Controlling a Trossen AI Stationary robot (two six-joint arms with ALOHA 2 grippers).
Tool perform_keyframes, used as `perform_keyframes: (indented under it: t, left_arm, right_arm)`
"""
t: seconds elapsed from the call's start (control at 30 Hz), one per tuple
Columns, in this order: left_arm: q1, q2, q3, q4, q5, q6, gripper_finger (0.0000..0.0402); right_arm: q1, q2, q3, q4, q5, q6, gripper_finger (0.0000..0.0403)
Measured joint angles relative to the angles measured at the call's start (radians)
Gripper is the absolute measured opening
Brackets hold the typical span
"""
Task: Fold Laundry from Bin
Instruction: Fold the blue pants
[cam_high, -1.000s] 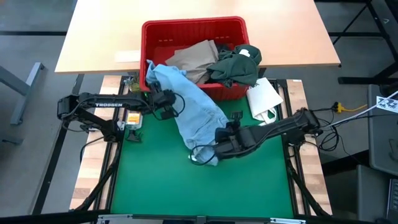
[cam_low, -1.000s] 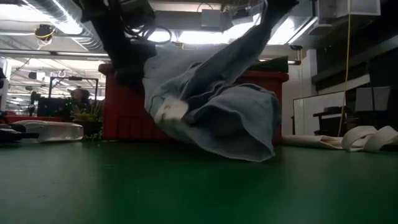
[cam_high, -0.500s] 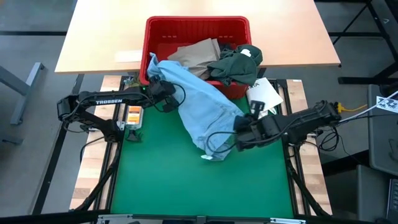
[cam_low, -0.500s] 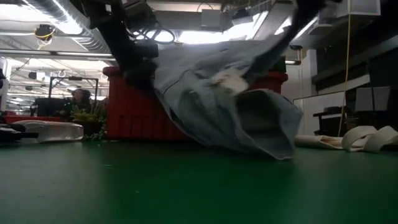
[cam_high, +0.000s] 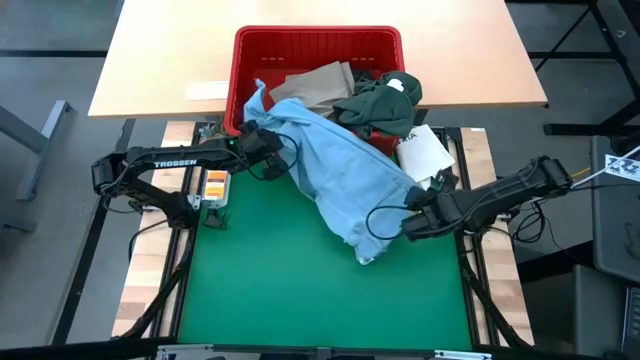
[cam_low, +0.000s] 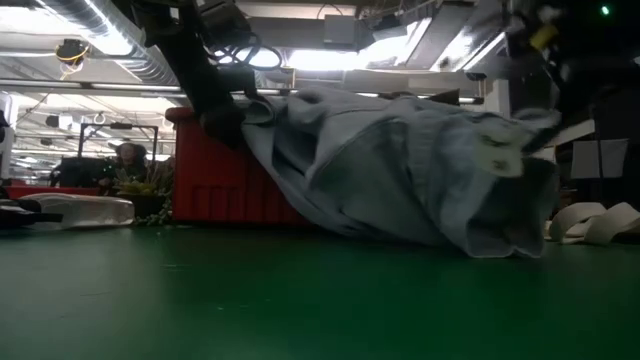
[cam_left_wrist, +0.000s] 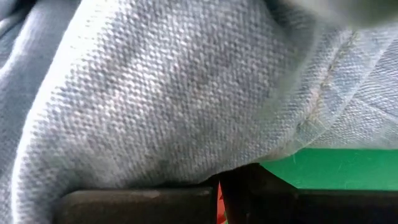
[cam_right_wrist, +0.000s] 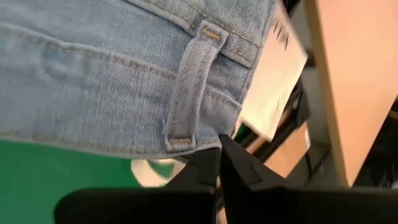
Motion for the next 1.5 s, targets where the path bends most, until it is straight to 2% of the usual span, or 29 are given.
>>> perform_keyframes:
  t: [0.3,0.47,0.9,1.03,1.3,1.4,1.5]
  left_arm:
    - [0.000,0.000,0.000,-0.004,0.008,0.002,0.0002]
    - [0.000,0.000,0.001,-0.004,0.044,0.005,0.0002]
    - [-0.001,0.000,0.001,-0.004,0.052,0.005,0.0002]
    - [-0.001,0.000,0.001,-0.005,0.053,0.005,0.0002]
    - [-0.001,0.000,0.001,-0.005,0.053,0.004,0.0002]
    - [-0.001,0.000,0.001,-0.005,0.054,0.004,0.0002]
    - [-0.001,0.000,0.001,-0.005,0.054,0.004,0.0002]
  right_arm:
    - [0.000,-0.001,-0.150,0.000,-0.123,0.041,0.0001]
    - [0.000,0.000,-0.212,0.000,-0.140,0.040,0.0001]
    - [0.000,0.000,-0.233,0.017,-0.177,0.037,0.0033]
    - [0.000,0.000,-0.233,0.033,-0.202,0.037,0.0059]
    - [0.000,0.001,-0.213,0.055,-0.222,0.026,0.0147]
    - [0.000,0.001,-0.188,-0.008,-0.260,0.040,0.0159]
    - [0.000,-0.014,-0.181,0.013,-0.308,0.049,0.0158]
